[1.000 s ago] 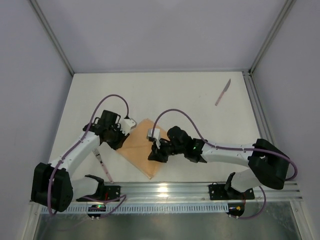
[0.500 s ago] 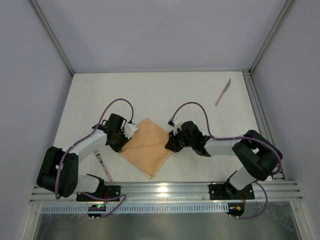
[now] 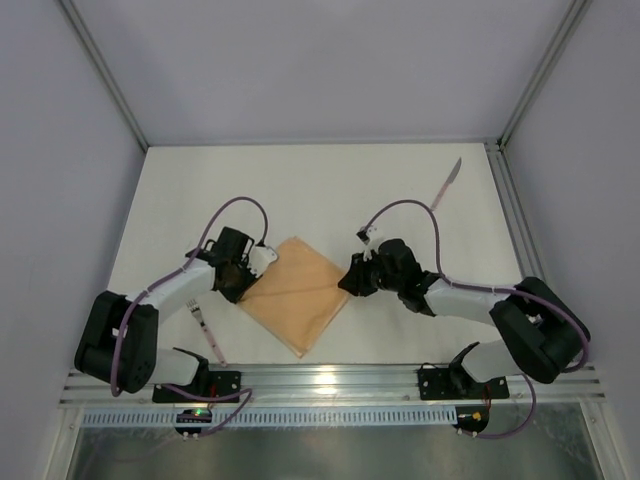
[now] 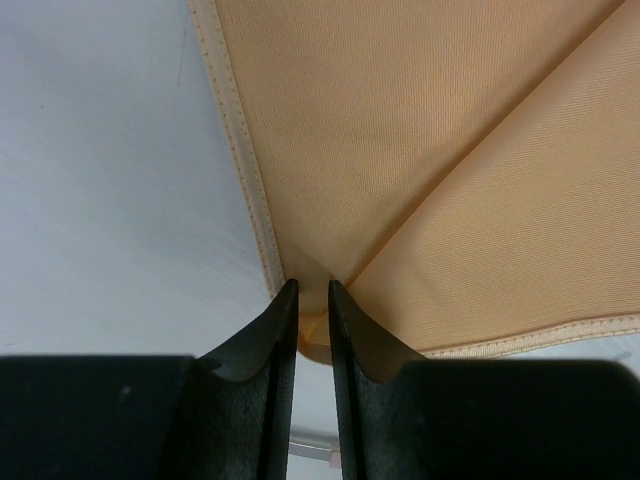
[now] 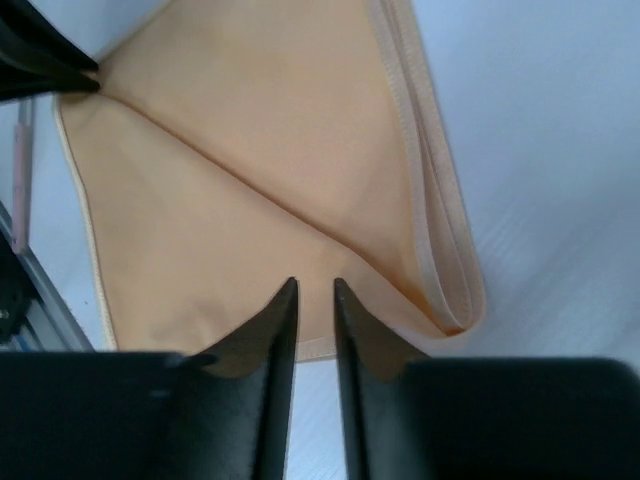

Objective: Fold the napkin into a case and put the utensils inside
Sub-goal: Smooth out the upper triangle-folded napkin at the center of the board.

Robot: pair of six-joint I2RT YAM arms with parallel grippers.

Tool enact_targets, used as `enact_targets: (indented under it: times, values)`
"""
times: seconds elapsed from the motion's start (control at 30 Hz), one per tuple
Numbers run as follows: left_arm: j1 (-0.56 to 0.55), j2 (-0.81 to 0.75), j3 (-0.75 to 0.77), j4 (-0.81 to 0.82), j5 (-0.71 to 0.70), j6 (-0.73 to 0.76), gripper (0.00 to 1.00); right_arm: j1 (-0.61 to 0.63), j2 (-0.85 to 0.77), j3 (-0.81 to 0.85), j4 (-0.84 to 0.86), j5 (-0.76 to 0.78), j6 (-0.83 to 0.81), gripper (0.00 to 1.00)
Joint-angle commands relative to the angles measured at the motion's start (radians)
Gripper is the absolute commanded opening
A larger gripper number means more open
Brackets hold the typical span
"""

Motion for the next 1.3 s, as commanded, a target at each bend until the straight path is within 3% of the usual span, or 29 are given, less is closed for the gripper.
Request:
enact_targets:
  times: [0.0, 0.13, 0.23, 0.47, 0.7, 1.13, 1.27]
  values:
    - [-0.004, -0.040, -0.006, 0.024, 0.000, 0.008, 0.20, -0.032, -0.150, 0.035, -0.121, 0.117, 0.148, 0.31]
    - [-0.004, -0.054, -0.011, 0.024, 0.000, 0.011, 0.20, -0.063, -0.211, 0.021, -0.247, 0.161, 0.274, 0.47]
    - [-0.004, -0.059, -0.014, 0.024, 0.006, 0.010, 0.20, -0.073, -0.199, 0.024, -0.304, 0.191, 0.338, 0.50]
    - [-0.007, -0.086, -0.020, 0.030, 0.003, 0.005, 0.20, -0.147, -0.168, -0.001, -0.261, 0.096, 0.561, 0.42]
    - [-0.012, -0.115, -0.034, 0.037, 0.007, 0.005, 0.20, -0.149, -0.091, 0.036, -0.250, 0.041, 0.639, 0.42]
    - [-0.014, -0.120, -0.040, 0.042, 0.004, 0.013, 0.20, -0.149, -0.011, 0.058, -0.200, 0.053, 0.635, 0.42]
    - [-0.014, -0.132, -0.040, 0.039, 0.007, 0.013, 0.20, -0.149, 0.006, 0.056, -0.190, 0.053, 0.635, 0.35]
